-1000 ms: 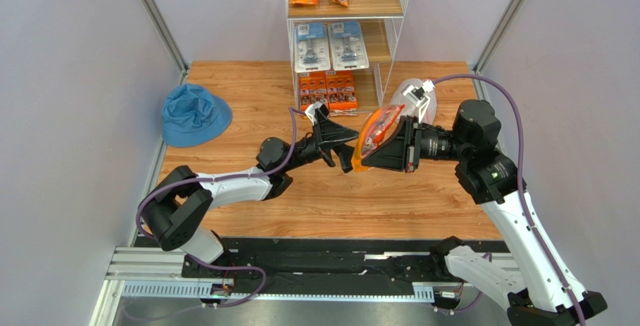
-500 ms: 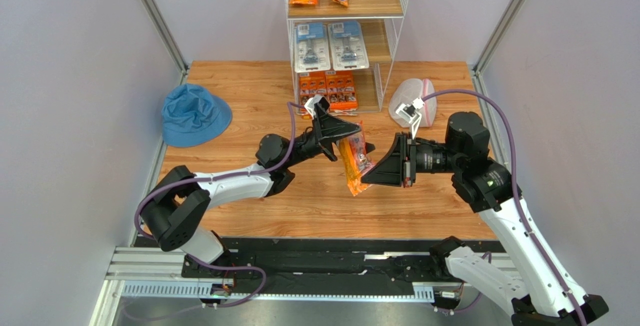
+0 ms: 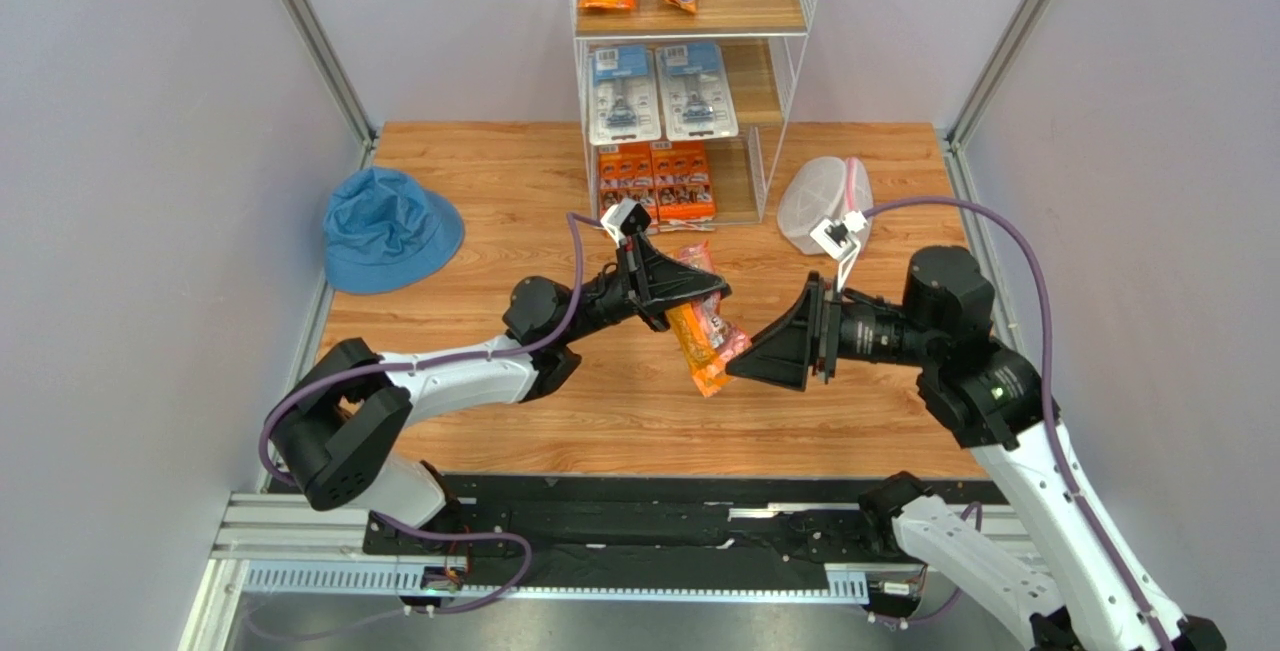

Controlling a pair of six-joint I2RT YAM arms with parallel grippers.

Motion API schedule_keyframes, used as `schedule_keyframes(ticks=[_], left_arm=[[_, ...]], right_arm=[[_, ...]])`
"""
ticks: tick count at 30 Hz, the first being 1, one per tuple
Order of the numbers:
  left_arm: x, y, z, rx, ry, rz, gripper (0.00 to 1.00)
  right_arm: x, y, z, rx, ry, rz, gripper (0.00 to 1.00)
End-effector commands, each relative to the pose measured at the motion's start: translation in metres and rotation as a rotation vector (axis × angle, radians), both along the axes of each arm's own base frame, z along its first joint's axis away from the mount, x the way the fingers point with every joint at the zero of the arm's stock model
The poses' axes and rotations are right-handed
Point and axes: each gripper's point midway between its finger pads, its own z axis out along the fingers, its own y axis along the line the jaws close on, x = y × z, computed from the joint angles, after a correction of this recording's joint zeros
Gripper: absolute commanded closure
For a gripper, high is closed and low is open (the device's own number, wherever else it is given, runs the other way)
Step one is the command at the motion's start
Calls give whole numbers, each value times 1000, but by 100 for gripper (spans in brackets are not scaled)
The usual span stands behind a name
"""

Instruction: Place and organize the shaving razors onto the shelf

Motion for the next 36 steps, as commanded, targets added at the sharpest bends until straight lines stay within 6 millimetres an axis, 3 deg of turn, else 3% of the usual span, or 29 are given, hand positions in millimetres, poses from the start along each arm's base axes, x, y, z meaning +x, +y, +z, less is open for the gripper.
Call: schedule_keyframes(ticks=[1,3,4,5,8,9,11,14,22,28,32,36], left_arm=[[-14,27,41,-189,-173,44,100],[-7,24,39,-188,-152,60,100],[-2,21,39,-192,-142,66,100],[1,19,39,-193,-138,68,100],[7,13,42,-200,-131,72,100],[9,12,41,-201,-127,75,100],[13,8,40,-201,-117,76,100],[19,4,33,-190,-88,73,100],[16,-5,26,-175,-78,54,100],[15,-9,25,-176,-68,40,100],[12,-10,26,-177,-73,30,100],[8,-10,18,-157,-74,24,100]], right_arm=[[4,-13,17,75,-70,-163,21],[8,-16,8,106,-36,-227,13],[4,-19,19,174,-82,-237,13],[4,-19,8,199,-21,-255,12],[0,-25,13,309,-13,-301,12],[7,-25,-1,319,23,-329,12],[5,-30,10,404,-14,-357,12],[9,-32,6,417,-16,-392,13],[27,-13,14,416,-8,-366,20],[38,6,-5,346,53,-371,32],[44,7,-13,345,90,-405,67],[45,5,-18,320,109,-427,91]])
